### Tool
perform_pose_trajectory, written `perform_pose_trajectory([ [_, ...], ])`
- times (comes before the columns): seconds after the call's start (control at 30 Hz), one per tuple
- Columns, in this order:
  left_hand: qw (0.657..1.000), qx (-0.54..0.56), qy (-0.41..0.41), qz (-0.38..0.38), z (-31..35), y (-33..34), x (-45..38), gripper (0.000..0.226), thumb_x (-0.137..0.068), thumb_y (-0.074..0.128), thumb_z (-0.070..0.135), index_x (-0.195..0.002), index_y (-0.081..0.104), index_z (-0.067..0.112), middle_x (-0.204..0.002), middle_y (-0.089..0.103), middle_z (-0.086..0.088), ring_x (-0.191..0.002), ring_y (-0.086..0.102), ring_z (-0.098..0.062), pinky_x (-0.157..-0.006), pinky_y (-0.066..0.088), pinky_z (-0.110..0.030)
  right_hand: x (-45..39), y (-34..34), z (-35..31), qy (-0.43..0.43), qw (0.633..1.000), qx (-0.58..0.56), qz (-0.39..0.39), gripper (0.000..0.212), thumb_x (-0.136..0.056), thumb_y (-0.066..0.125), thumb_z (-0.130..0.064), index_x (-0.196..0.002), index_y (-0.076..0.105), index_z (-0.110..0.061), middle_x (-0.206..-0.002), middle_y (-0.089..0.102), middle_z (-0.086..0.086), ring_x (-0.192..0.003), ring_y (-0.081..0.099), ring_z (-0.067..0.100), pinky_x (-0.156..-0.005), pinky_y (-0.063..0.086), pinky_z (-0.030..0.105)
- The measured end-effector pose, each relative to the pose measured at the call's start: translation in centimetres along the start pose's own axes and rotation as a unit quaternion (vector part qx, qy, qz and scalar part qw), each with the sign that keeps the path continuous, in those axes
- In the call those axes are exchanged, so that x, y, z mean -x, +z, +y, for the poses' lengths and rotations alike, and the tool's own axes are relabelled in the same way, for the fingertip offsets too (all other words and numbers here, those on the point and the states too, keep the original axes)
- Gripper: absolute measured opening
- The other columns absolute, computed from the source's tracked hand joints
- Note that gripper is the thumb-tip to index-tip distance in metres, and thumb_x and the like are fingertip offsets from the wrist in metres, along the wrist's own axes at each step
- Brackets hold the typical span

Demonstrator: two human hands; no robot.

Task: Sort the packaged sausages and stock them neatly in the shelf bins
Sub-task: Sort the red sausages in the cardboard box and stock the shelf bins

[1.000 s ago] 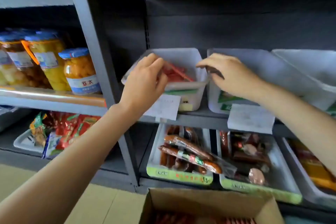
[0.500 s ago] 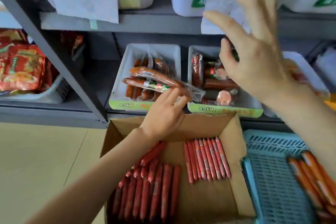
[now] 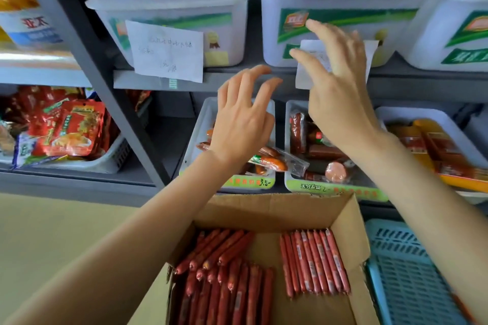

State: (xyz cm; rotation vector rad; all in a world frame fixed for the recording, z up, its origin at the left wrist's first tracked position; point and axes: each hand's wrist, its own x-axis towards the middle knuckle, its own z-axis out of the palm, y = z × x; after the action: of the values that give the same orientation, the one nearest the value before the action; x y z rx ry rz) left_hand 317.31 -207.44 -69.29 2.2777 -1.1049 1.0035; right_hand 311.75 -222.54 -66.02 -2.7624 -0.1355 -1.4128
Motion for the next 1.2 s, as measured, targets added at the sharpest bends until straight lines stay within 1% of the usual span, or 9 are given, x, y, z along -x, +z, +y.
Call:
perform_pose_trajectory([
  [0.17,0.999,0.029,0.034,-0.009,1.3,1.7,3.2,0.041,-0.075,0.048,0.007,-0.114,0.059,0.007,-0.124,0.054,-0.016,-0.111,0.043,-0.027,-0.091,0.032,-0.037,6.0,-2.2,0.1,0.014,0.999,-0.043,0.024,0.034,-0.08,0.045,0.007,-0.108,0.063,0.001,-0.123,0.053,0.025,-0.115,0.039,0.029,-0.097,0.041,0.042],
  [0.27,0.996,0.044,0.059,-0.042,2.6,4.3,7.8,0.039,-0.075,0.045,0.009,-0.113,0.055,0.008,-0.121,0.053,-0.015,-0.106,0.045,-0.028,-0.086,0.033,-0.038,12.8,-0.9,0.1,0.031,0.996,-0.051,-0.068,0.033,-0.082,0.044,0.003,-0.109,0.063,0.0,-0.12,0.054,0.023,-0.112,0.042,0.028,-0.096,0.039,0.037],
  [0.37,0.986,0.035,0.066,-0.151,3.7,7.5,13.2,0.043,-0.07,0.041,0.012,-0.11,0.054,0.008,-0.116,0.05,-0.014,-0.099,0.041,-0.029,-0.08,0.03,-0.036,19.6,1.8,0.1,0.086,0.973,-0.04,-0.21,0.038,-0.08,0.047,-0.006,-0.116,0.059,-0.005,-0.123,0.051,0.017,-0.113,0.046,0.032,-0.096,0.041,0.049],
  [0.5,0.928,0.023,0.042,-0.37,5.4,10.6,18.9,0.046,-0.077,0.037,0.02,-0.119,0.05,0.009,-0.115,0.046,-0.012,-0.1,0.05,-0.034,-0.081,0.036,-0.038,26.4,5.4,-0.8,0.255,0.822,-0.075,-0.503,0.047,-0.092,0.053,-0.022,-0.134,0.041,-0.007,-0.138,0.039,0.011,-0.13,0.037,0.028,-0.106,0.024,0.033],
  [0.63,0.817,0.048,-0.067,-0.571,6.6,13.1,23.3,0.055,-0.089,0.046,0.021,-0.14,0.028,0.014,-0.138,0.029,-0.009,-0.125,0.035,-0.032,-0.1,0.034,-0.04,31.9,9.1,-1.5,0.276,0.729,0.02,-0.627,0.079,-0.095,0.044,-0.04,-0.15,0.001,-0.004,-0.157,0.001,0.017,-0.145,-0.001,0.033,-0.119,0.001,0.044],
  [0.8,0.767,0.128,-0.192,-0.598,7.5,15.4,26.7,0.052,-0.09,0.047,0.019,-0.139,0.032,0.009,-0.132,0.036,-0.015,-0.123,0.037,-0.037,-0.105,0.034,-0.042,34.0,11.2,-3.8,0.375,0.72,0.086,-0.577,0.101,-0.079,0.063,-0.057,-0.148,0.009,-0.006,-0.153,0.006,0.027,-0.138,0.015,0.044,-0.108,0.024,0.054],
  [1.0,0.713,0.152,-0.34,-0.594,9.7,18.3,25.9,0.062,-0.093,0.048,0.023,-0.144,0.021,0.001,-0.132,0.042,-0.024,-0.125,0.041,-0.038,-0.103,0.033,-0.038,34.0,12.4,-2.8,0.416,0.746,0.076,-0.515,0.085,-0.08,0.07,-0.035,-0.144,0.022,-0.007,-0.145,0.026,0.025,-0.128,0.034,0.041,-0.099,0.037,0.048],
  [1.1,0.703,0.128,-0.376,-0.59,10.6,19.3,25.0,0.065,-0.097,0.045,0.026,-0.146,0.011,-0.001,-0.136,0.037,-0.025,-0.125,0.042,-0.037,-0.103,0.034,-0.037,34.5,12.7,-2.6,0.384,0.75,0.124,-0.524,0.073,-0.053,0.085,-0.039,-0.115,0.063,-0.007,-0.098,0.064,0.021,-0.075,0.064,0.034,-0.057,0.052,0.033],
  [1.2,0.697,0.109,-0.398,-0.586,10.7,19.8,24.7,0.064,-0.097,0.045,0.029,-0.143,0.014,-0.002,-0.139,0.034,-0.025,-0.126,0.041,-0.037,-0.104,0.034,-0.037,35.1,12.8,-2.7,0.375,0.747,0.135,-0.532,0.077,-0.038,0.089,-0.042,-0.104,0.071,-0.006,-0.076,0.066,0.012,-0.058,0.062,0.022,-0.051,0.049,0.027],
])
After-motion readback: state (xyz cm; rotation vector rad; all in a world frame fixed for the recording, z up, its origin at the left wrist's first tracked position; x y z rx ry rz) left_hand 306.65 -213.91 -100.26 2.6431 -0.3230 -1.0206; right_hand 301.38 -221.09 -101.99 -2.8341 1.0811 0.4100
